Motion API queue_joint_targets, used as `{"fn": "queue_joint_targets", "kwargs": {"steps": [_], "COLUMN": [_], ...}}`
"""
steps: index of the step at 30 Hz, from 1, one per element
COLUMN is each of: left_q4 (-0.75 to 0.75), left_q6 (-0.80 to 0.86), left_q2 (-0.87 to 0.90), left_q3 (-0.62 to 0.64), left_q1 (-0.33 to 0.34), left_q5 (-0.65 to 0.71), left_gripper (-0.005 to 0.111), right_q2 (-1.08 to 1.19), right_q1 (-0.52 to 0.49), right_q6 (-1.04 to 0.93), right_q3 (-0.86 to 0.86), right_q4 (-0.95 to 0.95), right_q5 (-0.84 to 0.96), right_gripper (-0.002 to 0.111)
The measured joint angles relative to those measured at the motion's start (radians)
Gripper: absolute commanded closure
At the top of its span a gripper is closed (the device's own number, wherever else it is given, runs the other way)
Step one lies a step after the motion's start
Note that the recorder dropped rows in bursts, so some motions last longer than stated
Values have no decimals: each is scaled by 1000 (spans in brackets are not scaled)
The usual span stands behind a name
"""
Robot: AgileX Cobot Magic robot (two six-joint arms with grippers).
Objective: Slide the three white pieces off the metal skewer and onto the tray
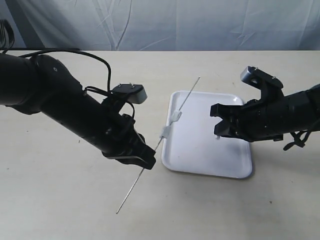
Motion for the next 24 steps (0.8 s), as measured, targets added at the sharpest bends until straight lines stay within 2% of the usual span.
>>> {"fn": "queue_joint_targets", "kwargs": {"steps": [4,10,16,24], "left_q4": [34,15,-3,-151], "left_q6": [-35,-46,-46,-2], "left_q2": [0,0,0,10], "left_q3": [0,0,0,0], "left_q1": [0,0,-61,-79], "left_q5": [-7,-20,-127,-145], "left_gripper": [107,107,107,107], "right_q2": [0,-2,-91,-279], "right_q1": [1,1,3,3], "right_q6": [0,-3,-62,-98], "right_q3": [0,0,-11,-18], "right_q4": [10,23,91,106], "right_q5": [-11,4,94,121], "right_gripper": [81,81,81,80]}}
